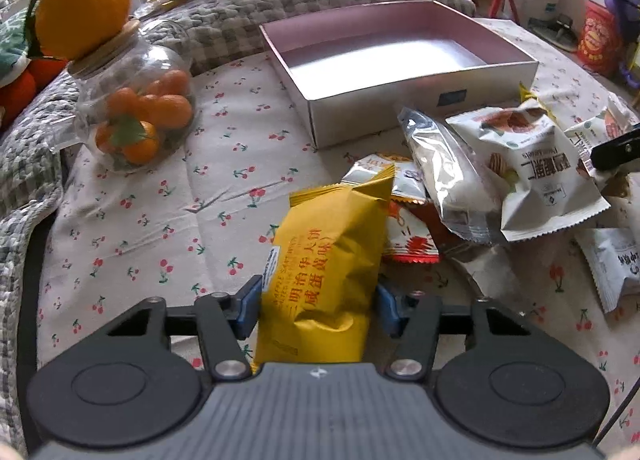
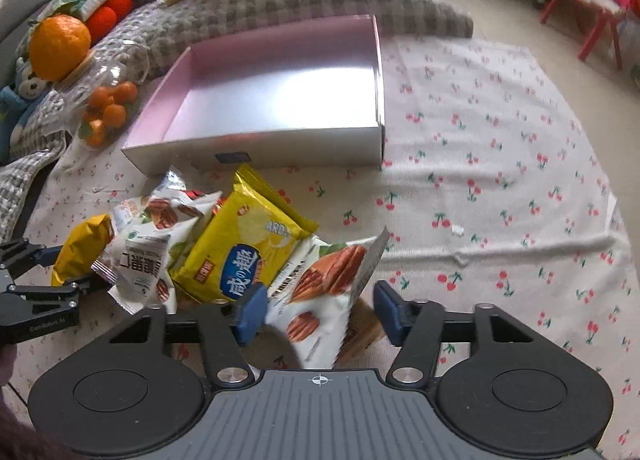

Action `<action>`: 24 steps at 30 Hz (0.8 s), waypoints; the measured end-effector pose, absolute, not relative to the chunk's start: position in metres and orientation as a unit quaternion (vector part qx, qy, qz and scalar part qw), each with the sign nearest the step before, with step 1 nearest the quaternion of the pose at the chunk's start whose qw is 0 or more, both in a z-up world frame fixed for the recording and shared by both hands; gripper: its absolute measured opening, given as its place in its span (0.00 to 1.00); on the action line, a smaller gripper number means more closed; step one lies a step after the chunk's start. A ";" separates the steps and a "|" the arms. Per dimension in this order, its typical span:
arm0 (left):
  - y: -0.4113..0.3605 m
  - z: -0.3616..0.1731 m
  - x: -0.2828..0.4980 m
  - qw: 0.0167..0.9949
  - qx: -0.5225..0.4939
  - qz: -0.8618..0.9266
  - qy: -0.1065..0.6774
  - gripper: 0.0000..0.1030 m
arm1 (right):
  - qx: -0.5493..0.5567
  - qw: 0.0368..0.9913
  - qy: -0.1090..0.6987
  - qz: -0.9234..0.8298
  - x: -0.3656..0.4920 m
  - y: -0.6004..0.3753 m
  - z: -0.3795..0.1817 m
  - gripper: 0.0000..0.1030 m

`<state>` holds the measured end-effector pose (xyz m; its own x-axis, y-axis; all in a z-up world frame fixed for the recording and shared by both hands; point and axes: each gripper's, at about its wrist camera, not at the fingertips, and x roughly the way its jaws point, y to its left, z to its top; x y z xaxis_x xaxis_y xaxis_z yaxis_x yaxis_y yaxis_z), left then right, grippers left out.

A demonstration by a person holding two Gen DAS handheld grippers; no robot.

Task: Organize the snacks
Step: 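Grasp the yellow snack bag with the left gripper while the right grasps a white pecan bag, then carry both bags into the pink box and open both grippers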

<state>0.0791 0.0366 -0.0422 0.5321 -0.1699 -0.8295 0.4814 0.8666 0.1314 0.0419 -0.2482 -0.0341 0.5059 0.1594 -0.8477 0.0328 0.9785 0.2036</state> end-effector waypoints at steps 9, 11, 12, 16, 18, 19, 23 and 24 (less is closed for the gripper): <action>0.046 -0.029 0.085 0.866 0.122 -0.167 0.454 0.45 | 0.137 0.859 0.491 0.040 0.043 -0.259 -0.028 0.36; 0.050 -0.026 0.087 0.868 0.106 -0.161 0.458 0.44 | 0.154 0.855 0.493 0.041 0.043 -0.262 -0.027 0.35; 0.052 -0.025 0.088 0.867 0.099 -0.159 0.461 0.44 | 0.159 0.854 0.493 0.041 0.043 -0.264 -0.027 0.34; 0.056 -0.021 0.089 0.864 0.073 -0.156 0.473 0.43 | 0.175 0.854 0.488 0.039 0.042 -0.268 -0.022 0.33; 0.056 -0.019 0.089 0.864 0.068 -0.154 0.474 0.42 | 0.181 0.856 0.482 0.038 0.042 -0.271 -0.018 0.30; 0.056 -0.017 0.089 0.866 0.065 -0.154 0.472 0.42 | 0.184 0.858 0.479 0.039 0.041 -0.273 -0.015 0.28; 0.055 -0.010 0.089 0.871 0.053 -0.153 0.464 0.42 | 0.199 0.858 0.472 0.040 0.041 -0.277 -0.009 0.24; 0.055 -0.008 0.089 0.872 0.051 -0.152 0.462 0.42 | 0.198 0.858 0.472 0.039 0.041 -0.278 -0.009 0.23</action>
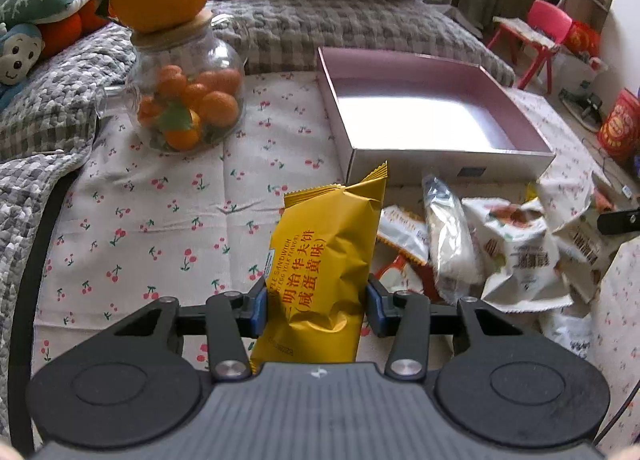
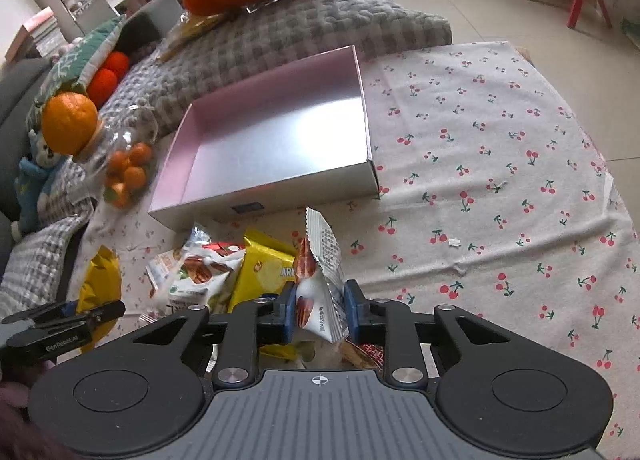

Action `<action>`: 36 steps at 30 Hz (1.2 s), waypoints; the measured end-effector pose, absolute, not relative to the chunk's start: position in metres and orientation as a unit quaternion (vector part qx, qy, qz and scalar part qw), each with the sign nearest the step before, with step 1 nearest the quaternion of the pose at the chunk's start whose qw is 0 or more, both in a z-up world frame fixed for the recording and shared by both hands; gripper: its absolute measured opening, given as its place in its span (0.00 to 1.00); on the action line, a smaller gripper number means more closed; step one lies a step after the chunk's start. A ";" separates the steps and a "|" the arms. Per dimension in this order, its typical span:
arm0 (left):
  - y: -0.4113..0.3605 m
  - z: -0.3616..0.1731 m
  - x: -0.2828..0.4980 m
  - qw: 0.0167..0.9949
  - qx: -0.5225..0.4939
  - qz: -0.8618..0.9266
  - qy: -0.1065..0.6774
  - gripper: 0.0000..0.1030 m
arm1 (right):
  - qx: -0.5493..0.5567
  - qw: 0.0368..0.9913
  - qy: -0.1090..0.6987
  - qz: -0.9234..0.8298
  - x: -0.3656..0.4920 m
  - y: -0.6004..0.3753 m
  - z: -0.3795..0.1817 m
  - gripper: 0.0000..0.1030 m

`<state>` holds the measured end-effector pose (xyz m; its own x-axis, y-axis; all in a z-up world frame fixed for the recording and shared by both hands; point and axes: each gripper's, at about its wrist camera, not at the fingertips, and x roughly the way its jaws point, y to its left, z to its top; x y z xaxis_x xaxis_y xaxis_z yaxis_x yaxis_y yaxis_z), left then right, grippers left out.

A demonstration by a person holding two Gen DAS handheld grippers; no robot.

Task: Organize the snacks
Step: 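Carry both bags into the pink box and open both grippers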

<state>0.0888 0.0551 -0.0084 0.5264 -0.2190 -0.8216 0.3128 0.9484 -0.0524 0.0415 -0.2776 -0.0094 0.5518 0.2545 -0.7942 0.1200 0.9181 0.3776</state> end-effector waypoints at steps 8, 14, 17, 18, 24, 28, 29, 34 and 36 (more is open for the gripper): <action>0.046 -0.007 0.087 0.872 0.047 -0.155 0.463 0.41 | 0.200 0.844 0.496 0.041 0.045 -0.273 -0.027 0.27; 0.044 -0.003 0.087 0.874 0.039 -0.150 0.460 0.41 | 0.214 0.829 0.516 0.038 0.049 -0.272 -0.039 0.25; 0.043 0.002 0.087 0.876 0.032 -0.151 0.456 0.41 | 0.214 0.836 0.505 0.029 0.047 -0.275 -0.029 0.25; 0.042 0.003 0.087 0.877 0.030 -0.151 0.455 0.41 | 0.217 0.839 0.498 0.026 0.045 -0.278 -0.024 0.25; 0.033 0.012 0.094 0.884 0.021 -0.142 0.445 0.41 | 0.259 0.852 0.453 0.022 0.046 -0.295 0.004 0.25; 0.022 0.022 0.101 0.891 0.014 -0.137 0.433 0.41 | 0.280 0.859 0.427 0.022 0.060 -0.297 0.015 0.25; 0.019 0.024 0.103 0.892 0.012 -0.137 0.431 0.41 | 0.283 0.861 0.421 0.023 0.064 -0.297 0.016 0.25; -0.002 0.029 0.120 0.897 0.028 -0.136 0.420 0.41 | 0.314 0.862 0.396 0.025 0.086 -0.298 0.013 0.25; -0.011 0.027 0.130 0.897 0.034 -0.140 0.417 0.41 | 0.329 0.860 0.389 0.032 0.094 -0.301 0.010 0.25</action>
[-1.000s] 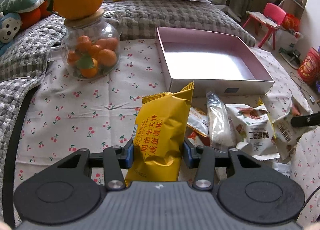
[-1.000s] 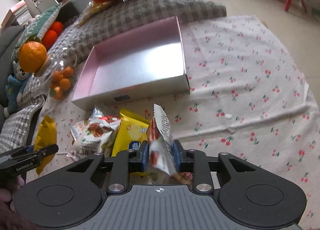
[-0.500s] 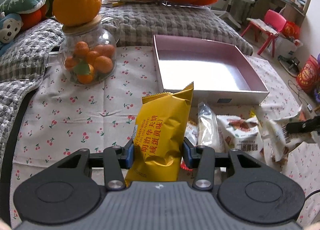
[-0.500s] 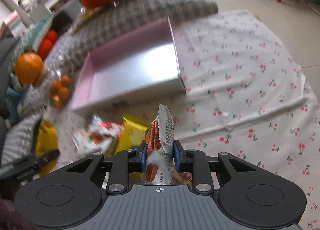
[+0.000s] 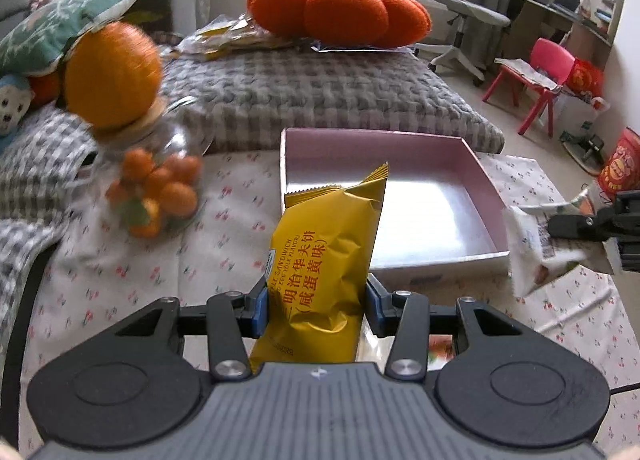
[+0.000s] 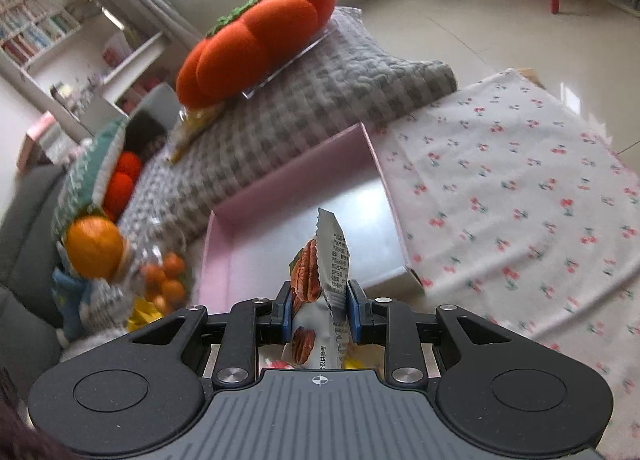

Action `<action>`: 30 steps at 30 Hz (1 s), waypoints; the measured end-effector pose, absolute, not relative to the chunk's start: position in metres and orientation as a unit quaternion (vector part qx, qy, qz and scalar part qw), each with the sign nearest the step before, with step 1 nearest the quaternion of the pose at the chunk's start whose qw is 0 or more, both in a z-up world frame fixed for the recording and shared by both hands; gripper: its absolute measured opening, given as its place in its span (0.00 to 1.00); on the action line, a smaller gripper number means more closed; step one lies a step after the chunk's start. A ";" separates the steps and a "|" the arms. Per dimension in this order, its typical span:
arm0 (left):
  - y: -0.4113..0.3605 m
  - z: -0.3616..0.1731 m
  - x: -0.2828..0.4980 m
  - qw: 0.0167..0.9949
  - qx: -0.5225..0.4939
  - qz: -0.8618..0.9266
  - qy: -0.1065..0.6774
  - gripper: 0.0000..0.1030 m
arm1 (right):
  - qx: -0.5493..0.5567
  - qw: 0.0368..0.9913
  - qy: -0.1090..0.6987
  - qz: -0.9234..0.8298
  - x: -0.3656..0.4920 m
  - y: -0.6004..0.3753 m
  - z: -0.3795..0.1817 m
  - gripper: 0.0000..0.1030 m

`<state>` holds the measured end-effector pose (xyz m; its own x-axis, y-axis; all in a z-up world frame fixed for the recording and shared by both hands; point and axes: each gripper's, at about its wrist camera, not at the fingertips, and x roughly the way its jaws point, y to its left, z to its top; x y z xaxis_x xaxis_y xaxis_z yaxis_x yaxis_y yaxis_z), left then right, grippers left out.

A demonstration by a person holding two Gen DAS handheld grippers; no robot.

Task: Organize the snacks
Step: 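Carry both bags into the pink box and open both grippers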

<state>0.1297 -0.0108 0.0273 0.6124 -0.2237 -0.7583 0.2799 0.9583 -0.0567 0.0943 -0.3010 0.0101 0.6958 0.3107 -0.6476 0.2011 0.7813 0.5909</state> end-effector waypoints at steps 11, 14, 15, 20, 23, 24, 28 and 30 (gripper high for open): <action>-0.055 0.006 0.176 0.895 0.072 -0.132 0.420 0.41 | 0.350 0.858 0.374 0.036 0.137 -0.310 -0.019 0.25; -0.065 0.001 0.185 0.897 0.077 -0.132 0.415 0.41 | 0.332 0.866 0.373 0.039 0.146 -0.307 -0.024 0.25; -0.068 -0.001 0.187 0.898 0.077 -0.133 0.411 0.41 | 0.327 0.867 0.374 0.040 0.149 -0.306 -0.026 0.25; -0.084 -0.011 0.197 0.899 0.087 -0.126 0.411 0.41 | 0.324 0.864 0.382 0.050 0.160 -0.305 -0.037 0.26; -0.092 -0.016 0.201 0.898 0.100 -0.122 0.411 0.41 | 0.321 0.861 0.391 0.056 0.164 -0.302 -0.042 0.26; -0.095 -0.018 0.202 0.898 0.104 -0.121 0.411 0.41 | 0.318 0.861 0.393 0.057 0.165 -0.301 -0.043 0.26; -0.099 -0.023 0.203 0.897 0.111 -0.115 0.413 0.42 | 0.300 0.865 0.397 0.057 0.167 -0.297 -0.045 0.27; -0.100 -0.024 0.203 0.896 0.112 -0.113 0.414 0.42 | 0.296 0.867 0.397 0.053 0.167 -0.297 -0.046 0.27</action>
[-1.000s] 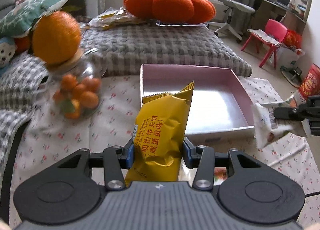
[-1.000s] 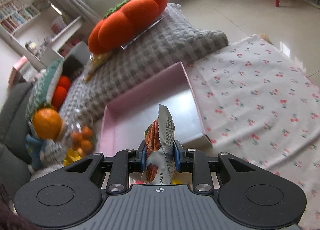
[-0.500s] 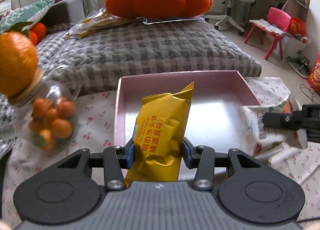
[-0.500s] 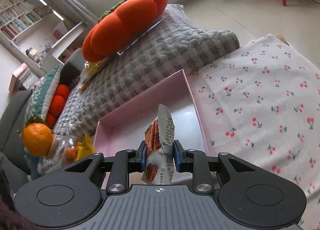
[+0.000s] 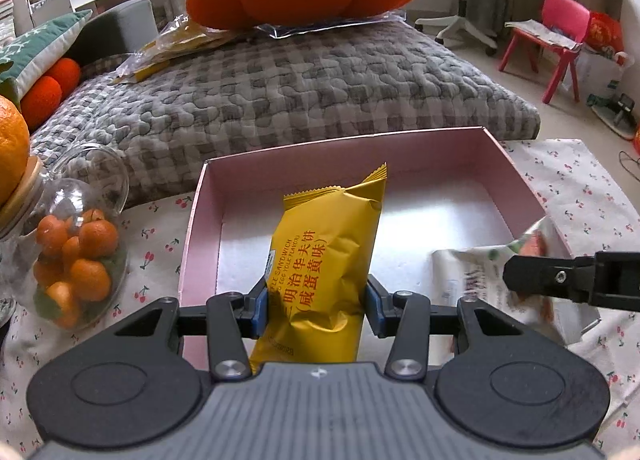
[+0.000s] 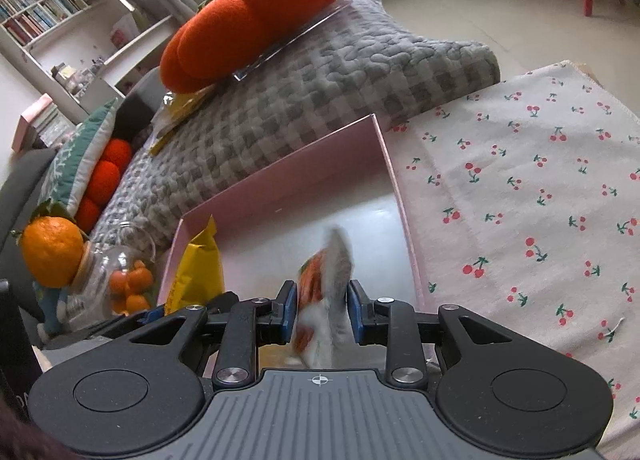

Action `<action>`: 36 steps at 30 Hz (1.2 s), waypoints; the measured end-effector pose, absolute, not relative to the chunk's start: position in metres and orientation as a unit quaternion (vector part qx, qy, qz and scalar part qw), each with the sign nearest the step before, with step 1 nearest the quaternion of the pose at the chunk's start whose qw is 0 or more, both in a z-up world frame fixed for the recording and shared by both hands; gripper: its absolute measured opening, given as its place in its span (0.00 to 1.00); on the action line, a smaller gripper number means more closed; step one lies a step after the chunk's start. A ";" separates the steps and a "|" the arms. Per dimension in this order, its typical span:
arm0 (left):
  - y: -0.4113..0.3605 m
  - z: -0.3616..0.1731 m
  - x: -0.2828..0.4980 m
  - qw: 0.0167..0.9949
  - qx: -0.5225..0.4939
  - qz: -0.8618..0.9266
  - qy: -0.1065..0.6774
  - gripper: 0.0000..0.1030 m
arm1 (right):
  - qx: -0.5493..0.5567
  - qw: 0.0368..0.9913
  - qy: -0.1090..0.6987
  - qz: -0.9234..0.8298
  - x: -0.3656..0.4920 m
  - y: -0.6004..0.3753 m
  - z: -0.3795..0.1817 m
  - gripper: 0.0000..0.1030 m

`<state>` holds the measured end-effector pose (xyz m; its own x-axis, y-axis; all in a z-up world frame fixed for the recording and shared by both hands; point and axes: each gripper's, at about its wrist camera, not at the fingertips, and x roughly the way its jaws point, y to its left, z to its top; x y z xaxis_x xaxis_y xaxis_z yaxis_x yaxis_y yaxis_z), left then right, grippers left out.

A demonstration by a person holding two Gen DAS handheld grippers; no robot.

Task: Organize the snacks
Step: 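Carry both bags into the pink box and open both grippers, then move both grippers back over the snack pile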

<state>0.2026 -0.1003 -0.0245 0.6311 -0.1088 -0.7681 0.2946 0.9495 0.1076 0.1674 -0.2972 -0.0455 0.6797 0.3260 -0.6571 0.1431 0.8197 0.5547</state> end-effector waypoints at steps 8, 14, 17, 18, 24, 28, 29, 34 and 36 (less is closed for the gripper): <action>-0.103 -0.023 0.199 0.900 0.116 -0.117 0.405 0.60 | 0.276 0.880 0.383 0.048 0.165 -0.296 -0.033 0.36; -0.103 -0.014 0.192 0.900 0.121 -0.120 0.402 0.68 | 0.257 0.890 0.373 0.048 0.157 -0.293 -0.020 0.56; -0.100 -0.008 0.185 0.900 0.112 -0.124 0.403 0.74 | 0.249 0.894 0.368 0.050 0.150 -0.292 -0.010 0.64; -0.098 -0.005 0.183 0.900 0.110 -0.127 0.402 0.76 | 0.244 0.897 0.366 0.050 0.146 -0.291 -0.006 0.66; -0.087 0.012 0.168 0.906 0.103 -0.129 0.389 0.82 | 0.228 0.909 0.346 0.049 0.123 -0.293 0.020 0.72; -0.077 0.021 0.155 0.909 0.090 -0.131 0.386 0.86 | 0.222 0.910 0.347 0.050 0.109 -0.295 0.032 0.75; -0.075 0.022 0.152 0.909 0.088 -0.133 0.386 0.87 | 0.217 0.911 0.348 0.050 0.105 -0.294 0.035 0.76; -0.065 0.025 0.132 0.906 0.096 -0.134 0.390 0.90 | 0.189 0.913 0.357 0.049 0.086 -0.290 0.040 0.80; -0.061 0.026 0.126 0.904 0.098 -0.136 0.393 0.93 | 0.180 0.913 0.363 0.052 0.080 -0.288 0.041 0.80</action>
<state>0.1262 -0.0613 0.0262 0.6543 -0.1684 -0.7372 0.3217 0.9443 0.0698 0.0800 -0.2877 0.0407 0.7318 0.2251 -0.6432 0.0362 0.9297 0.3666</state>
